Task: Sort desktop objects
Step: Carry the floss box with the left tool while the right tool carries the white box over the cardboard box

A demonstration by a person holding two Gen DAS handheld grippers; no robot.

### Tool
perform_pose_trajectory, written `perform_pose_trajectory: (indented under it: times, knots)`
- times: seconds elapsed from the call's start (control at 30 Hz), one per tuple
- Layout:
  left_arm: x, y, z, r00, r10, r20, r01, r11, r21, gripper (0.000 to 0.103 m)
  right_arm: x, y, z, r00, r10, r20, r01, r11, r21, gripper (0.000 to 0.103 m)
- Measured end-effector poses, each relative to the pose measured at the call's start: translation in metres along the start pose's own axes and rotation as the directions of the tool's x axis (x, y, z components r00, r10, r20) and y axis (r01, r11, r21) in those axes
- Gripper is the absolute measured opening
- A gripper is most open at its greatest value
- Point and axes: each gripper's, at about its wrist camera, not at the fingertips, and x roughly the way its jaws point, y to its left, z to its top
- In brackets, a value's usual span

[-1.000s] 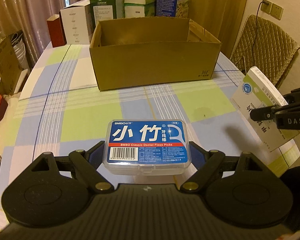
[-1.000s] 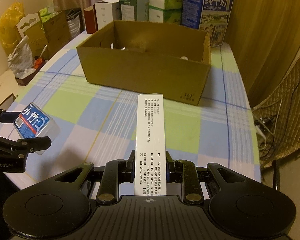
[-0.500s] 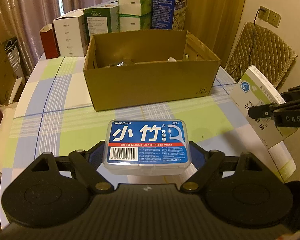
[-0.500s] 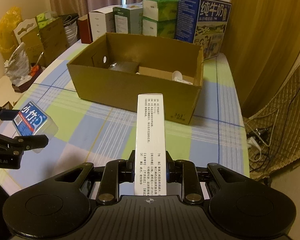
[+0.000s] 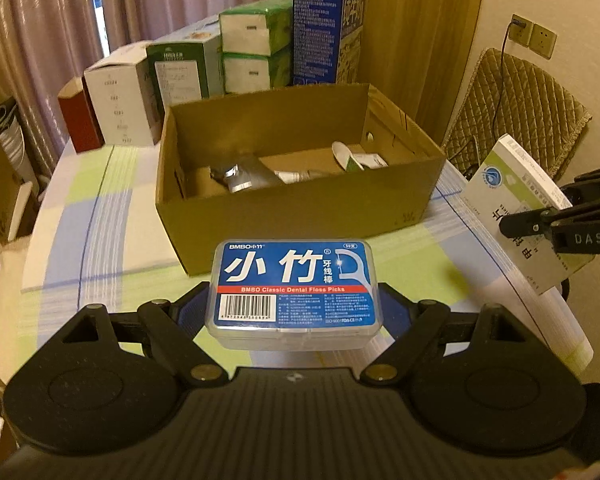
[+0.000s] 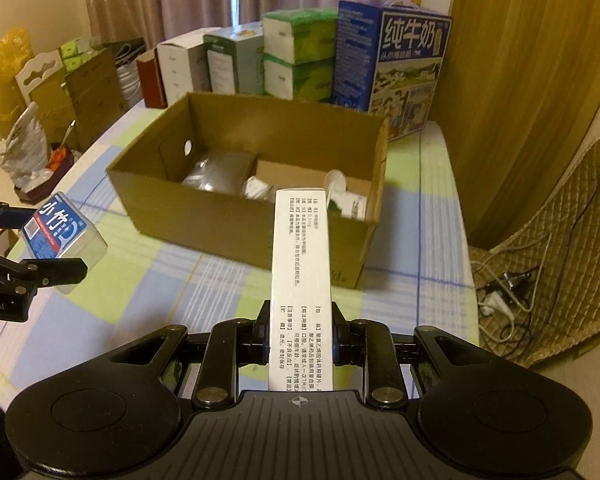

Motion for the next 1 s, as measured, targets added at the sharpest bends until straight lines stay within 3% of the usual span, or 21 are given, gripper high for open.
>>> perform_pose_trajectory:
  times: [0.47, 1.0]
  knots:
    - [0.028, 0.011, 0.057, 1.0, -0.013, 0.0, 0.013, 0.999, 0.037, 0.083, 0.024, -0.004, 0.061, 1.0, 0.007, -0.002, -0.007, 1.0, -0.026, 0.022]
    - [0.055, 0.025, 0.087, 1.0, -0.015, -0.017, 0.016, 0.998, 0.055, 0.083, 0.05, -0.011, 0.087, 0.999, 0.014, -0.028, -0.015, 1.0, -0.025, 0.022]
